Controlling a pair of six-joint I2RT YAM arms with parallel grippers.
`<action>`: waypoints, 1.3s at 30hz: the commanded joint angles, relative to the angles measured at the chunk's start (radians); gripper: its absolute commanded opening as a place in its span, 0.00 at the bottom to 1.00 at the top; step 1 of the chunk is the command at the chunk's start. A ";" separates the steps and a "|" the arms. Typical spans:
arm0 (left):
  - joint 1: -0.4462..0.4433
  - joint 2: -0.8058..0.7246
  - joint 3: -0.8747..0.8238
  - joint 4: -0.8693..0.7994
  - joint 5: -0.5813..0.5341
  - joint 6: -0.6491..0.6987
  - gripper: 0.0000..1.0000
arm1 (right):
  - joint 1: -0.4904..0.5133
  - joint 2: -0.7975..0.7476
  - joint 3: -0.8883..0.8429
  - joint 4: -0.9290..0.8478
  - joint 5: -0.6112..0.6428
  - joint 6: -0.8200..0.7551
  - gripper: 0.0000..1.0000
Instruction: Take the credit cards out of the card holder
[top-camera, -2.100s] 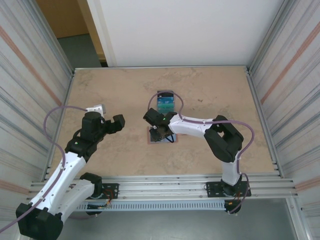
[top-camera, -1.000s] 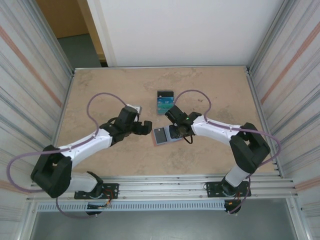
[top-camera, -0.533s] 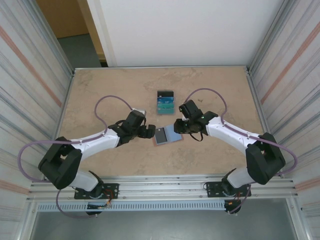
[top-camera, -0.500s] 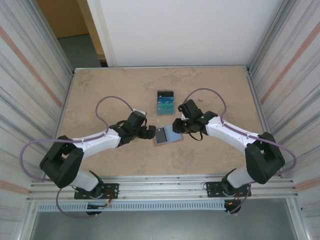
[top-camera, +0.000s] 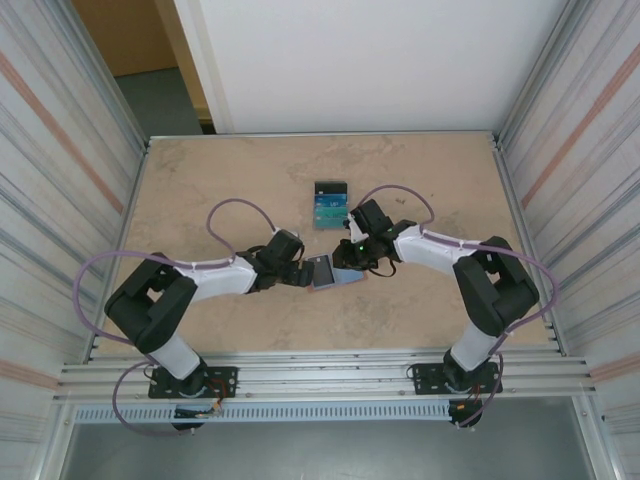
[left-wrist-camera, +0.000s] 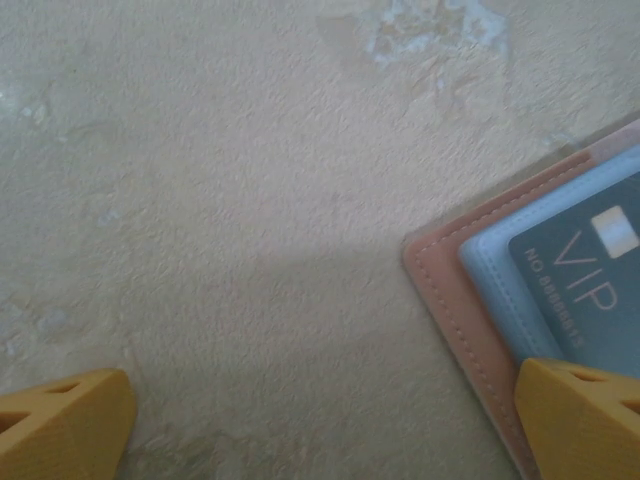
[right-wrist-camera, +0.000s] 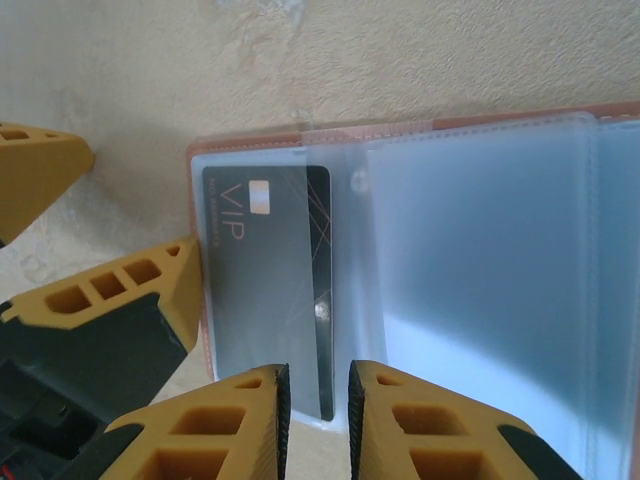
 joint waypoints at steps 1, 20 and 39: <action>-0.002 0.033 0.026 0.013 -0.010 -0.012 0.99 | -0.007 0.029 0.022 0.032 -0.052 0.023 0.25; -0.001 0.061 0.039 -0.017 -0.020 -0.008 0.99 | -0.016 0.105 0.026 0.075 -0.075 0.026 0.24; -0.003 0.074 0.046 -0.023 -0.015 -0.006 0.99 | -0.033 0.123 0.003 0.187 -0.193 0.072 0.12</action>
